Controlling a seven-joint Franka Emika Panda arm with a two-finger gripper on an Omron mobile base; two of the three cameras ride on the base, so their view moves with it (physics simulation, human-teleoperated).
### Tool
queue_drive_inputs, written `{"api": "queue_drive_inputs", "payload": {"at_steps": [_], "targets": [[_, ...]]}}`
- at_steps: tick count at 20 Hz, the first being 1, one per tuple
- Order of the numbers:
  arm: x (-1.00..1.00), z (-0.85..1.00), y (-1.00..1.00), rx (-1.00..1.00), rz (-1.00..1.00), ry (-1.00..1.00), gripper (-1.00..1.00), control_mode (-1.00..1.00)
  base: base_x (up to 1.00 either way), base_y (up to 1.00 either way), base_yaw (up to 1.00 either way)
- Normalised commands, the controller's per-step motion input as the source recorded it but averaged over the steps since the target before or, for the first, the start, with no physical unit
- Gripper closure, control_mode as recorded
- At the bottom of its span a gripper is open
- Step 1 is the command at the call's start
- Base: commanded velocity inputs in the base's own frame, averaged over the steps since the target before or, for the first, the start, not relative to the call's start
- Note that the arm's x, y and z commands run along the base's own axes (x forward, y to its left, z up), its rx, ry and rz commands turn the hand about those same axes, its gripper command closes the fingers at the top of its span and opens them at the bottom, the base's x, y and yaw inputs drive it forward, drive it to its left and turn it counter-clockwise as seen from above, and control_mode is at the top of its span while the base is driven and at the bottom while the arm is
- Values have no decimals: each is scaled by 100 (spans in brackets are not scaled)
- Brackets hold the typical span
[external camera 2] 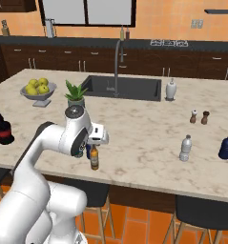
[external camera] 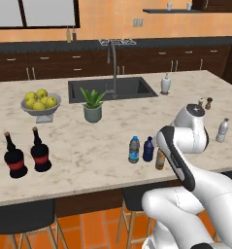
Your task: Move the plastic bottles in the middle to the plastics group, and the glass bottles in the middle to the glass group.
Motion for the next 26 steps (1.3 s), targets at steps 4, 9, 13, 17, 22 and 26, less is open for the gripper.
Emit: {"api": "queue_drive_inputs", "payload": {"at_steps": [4,9,13,17,22,26], "targets": [[17,-27,0,0,0,0,-100,-100,0,0,0],[27,-33,0,0,0,0,-100,-100,0,0,0],[22,-24,0,0,0,1,-100,-100,0,0,0],[14,-18,-1,0,0,5,-100,-100,0,0,0],[9,-18,-4,0,0,6,-100,-100,0,0,0],[5,-12,-3,0,0,4,-100,-100,0,0,0]]}}
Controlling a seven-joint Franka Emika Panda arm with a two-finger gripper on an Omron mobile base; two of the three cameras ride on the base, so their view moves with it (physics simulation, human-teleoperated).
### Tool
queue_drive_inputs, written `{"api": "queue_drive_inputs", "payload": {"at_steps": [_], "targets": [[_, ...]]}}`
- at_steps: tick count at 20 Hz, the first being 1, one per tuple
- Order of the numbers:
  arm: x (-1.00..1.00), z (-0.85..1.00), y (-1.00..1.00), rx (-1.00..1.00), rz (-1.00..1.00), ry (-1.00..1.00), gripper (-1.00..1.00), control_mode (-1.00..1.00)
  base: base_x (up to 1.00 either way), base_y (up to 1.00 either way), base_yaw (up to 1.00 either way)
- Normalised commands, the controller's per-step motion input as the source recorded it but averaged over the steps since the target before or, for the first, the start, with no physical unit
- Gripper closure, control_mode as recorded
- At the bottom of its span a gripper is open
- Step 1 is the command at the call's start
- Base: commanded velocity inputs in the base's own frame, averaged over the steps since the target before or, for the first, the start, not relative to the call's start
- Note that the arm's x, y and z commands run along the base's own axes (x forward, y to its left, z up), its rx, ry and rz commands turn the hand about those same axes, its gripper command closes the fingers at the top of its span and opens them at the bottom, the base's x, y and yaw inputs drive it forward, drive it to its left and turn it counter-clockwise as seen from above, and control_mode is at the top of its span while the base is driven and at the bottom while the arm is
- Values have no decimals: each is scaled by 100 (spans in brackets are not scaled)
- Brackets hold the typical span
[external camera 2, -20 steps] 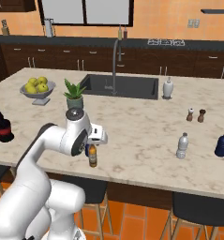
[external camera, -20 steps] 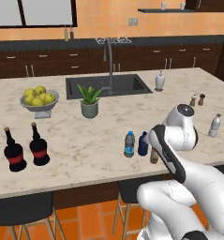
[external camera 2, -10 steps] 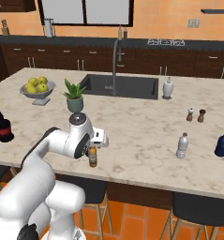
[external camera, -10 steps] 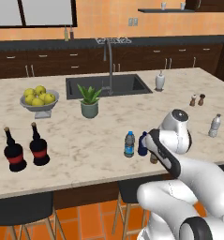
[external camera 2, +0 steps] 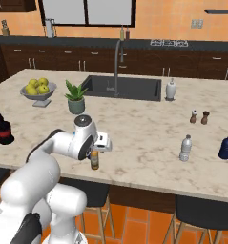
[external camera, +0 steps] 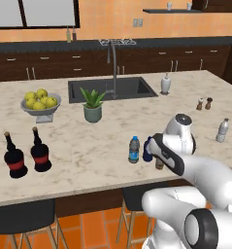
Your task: Move the plastic bottles in the middle to the plastics group, and the glass bottles in the middle to the glass group.
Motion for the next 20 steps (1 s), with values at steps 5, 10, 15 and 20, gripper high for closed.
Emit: {"api": "queue_drive_inputs", "payload": {"at_steps": [5,10,15,20], "targets": [[1,-11,0,0,0,1,-100,-100,0,0,0],[0,-9,0,0,0,-8,-100,-100,0,0,0],[0,-4,0,1,0,-13,-100,-100,0,0,0],[0,-1,0,0,0,-4,-100,-100,0,0,0]]}}
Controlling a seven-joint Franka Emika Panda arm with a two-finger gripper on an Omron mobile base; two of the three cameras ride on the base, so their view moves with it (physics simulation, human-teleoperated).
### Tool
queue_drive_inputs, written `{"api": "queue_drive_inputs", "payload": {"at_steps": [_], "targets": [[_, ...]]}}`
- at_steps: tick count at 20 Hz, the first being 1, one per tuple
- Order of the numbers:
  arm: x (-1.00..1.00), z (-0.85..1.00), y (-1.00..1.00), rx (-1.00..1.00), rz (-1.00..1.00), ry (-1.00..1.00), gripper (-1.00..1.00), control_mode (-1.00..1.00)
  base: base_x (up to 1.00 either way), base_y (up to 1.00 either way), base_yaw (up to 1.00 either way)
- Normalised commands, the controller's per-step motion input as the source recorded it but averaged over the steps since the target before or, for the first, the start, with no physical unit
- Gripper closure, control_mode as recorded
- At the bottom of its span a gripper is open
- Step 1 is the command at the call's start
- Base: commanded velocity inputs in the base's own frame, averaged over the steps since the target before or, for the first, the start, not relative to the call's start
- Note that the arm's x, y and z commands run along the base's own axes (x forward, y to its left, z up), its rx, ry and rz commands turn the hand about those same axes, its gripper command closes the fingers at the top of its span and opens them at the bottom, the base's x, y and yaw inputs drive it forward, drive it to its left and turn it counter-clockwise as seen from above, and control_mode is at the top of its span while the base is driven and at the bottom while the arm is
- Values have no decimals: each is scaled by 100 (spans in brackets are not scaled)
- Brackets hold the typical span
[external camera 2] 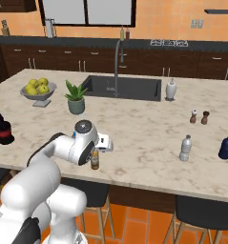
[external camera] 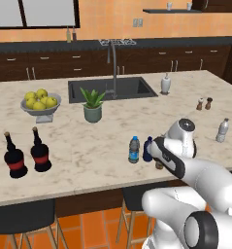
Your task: Move the plastic bottles in the middle to the plastics group, and the glass bottles in the middle to the glass group.
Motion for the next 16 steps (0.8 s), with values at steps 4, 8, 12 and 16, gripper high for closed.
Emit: {"api": "queue_drive_inputs", "payload": {"at_steps": [4,8,12,16], "targets": [[0,0,0,0,0,0,100,-100,0,0,0],[0,0,0,0,0,0,100,-100,0,0,0],[-13,14,0,0,0,0,100,-100,0,0,0],[-67,45,11,0,1,3,100,-100,0,0,0]]}}
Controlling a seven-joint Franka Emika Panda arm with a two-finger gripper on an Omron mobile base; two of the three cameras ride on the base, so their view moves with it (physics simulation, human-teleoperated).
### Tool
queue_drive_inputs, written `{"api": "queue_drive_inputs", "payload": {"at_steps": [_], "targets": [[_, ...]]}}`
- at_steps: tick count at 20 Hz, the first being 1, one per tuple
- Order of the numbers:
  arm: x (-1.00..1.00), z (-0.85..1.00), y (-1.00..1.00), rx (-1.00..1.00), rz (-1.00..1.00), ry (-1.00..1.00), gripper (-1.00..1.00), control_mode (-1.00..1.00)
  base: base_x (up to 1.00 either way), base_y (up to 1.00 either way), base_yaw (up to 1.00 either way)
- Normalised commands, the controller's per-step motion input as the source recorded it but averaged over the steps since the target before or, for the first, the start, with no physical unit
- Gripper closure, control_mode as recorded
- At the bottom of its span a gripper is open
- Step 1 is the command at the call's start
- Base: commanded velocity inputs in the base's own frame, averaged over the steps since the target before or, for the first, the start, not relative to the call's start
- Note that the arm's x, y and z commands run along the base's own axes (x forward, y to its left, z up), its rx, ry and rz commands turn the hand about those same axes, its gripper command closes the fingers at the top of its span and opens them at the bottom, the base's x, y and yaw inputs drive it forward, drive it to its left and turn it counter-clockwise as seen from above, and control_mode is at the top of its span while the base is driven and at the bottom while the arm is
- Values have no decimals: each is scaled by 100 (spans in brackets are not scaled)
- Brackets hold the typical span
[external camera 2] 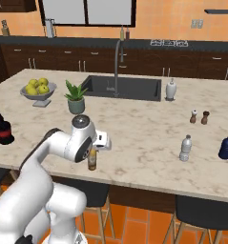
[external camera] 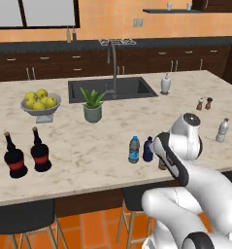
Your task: Move the plastic bottles in the middle to the plastics group, and the glass bottles in the middle to the glass group.
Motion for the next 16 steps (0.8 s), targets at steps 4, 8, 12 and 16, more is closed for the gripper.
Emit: {"api": "queue_drive_inputs", "payload": {"at_steps": [4,8,12,16], "targets": [[-71,33,52,0,6,1,100,-100,0,0,0],[-13,11,100,-6,6,-4,100,-100,0,0,0],[0,31,100,-6,4,0,100,-100,0,0,0],[26,47,100,-3,1,0,100,-100,0,0,0]]}}
